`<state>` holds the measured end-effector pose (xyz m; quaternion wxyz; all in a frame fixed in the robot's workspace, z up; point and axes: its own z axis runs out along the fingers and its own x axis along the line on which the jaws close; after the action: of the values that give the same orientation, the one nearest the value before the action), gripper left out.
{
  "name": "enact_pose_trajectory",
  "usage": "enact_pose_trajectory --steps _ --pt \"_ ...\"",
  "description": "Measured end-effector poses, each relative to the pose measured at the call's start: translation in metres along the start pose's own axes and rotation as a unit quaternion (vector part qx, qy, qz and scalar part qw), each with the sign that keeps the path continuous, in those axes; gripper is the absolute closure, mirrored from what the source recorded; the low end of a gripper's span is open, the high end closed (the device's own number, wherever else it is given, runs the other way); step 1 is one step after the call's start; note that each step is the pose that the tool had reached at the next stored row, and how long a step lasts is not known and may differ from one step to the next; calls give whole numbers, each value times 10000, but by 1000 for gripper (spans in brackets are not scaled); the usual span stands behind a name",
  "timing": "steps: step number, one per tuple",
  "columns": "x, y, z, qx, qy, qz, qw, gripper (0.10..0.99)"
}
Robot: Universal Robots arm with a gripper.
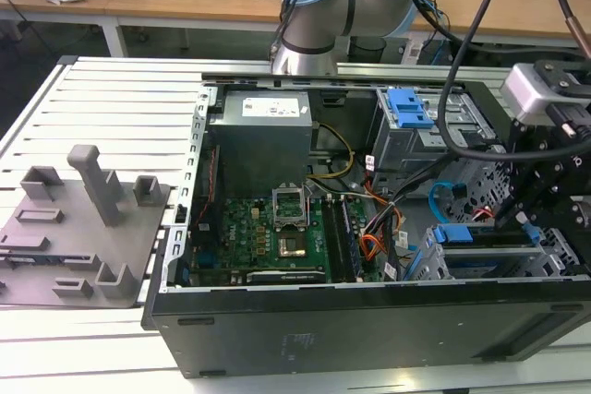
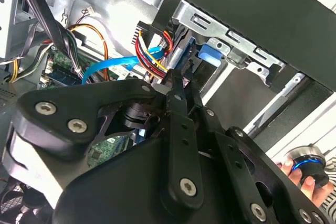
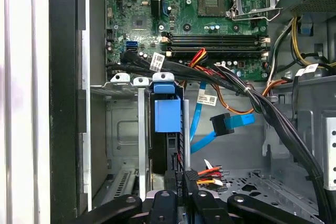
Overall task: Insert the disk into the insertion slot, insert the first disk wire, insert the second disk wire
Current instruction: 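Insert the first disk wire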
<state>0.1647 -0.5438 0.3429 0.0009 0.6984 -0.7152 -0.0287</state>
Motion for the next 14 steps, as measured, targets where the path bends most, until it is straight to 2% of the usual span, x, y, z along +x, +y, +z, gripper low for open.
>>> enact_pose_trajectory --steps 14 --pt "2 -51 87 -3 1 0 10000 910"
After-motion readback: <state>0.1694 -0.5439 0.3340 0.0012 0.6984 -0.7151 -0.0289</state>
